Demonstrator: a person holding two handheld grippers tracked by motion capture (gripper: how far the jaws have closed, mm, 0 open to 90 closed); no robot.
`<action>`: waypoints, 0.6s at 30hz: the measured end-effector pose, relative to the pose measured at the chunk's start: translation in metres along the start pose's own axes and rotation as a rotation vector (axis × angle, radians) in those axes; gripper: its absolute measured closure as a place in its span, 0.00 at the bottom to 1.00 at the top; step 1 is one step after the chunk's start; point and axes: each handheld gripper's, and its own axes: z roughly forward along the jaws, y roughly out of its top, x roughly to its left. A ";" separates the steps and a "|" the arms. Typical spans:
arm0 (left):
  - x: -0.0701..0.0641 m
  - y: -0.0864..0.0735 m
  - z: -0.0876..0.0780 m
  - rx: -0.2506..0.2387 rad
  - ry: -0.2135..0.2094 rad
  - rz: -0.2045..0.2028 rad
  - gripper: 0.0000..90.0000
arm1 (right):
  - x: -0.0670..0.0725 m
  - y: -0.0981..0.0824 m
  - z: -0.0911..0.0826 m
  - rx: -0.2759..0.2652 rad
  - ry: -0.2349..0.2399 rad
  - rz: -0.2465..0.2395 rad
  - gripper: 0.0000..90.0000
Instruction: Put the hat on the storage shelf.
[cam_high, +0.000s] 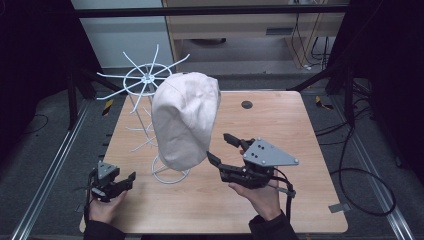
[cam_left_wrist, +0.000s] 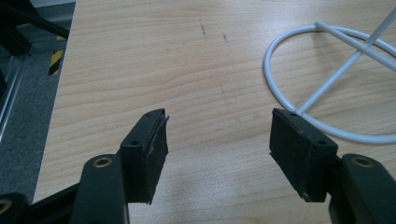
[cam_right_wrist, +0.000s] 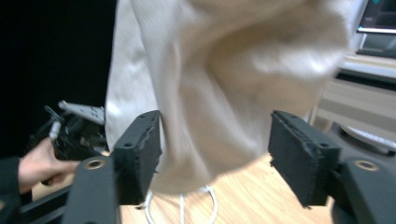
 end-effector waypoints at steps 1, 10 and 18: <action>0.000 0.000 0.000 0.003 0.001 0.001 0.41 | -0.002 -0.004 -0.003 0.006 -0.014 0.006 0.34; 0.000 0.000 0.000 0.001 0.001 0.001 0.41 | -0.031 -0.052 -0.020 0.107 -0.079 0.086 0.24; -0.001 0.000 0.000 -0.001 -0.003 0.001 0.40 | -0.055 -0.088 -0.031 0.181 -0.158 0.113 0.19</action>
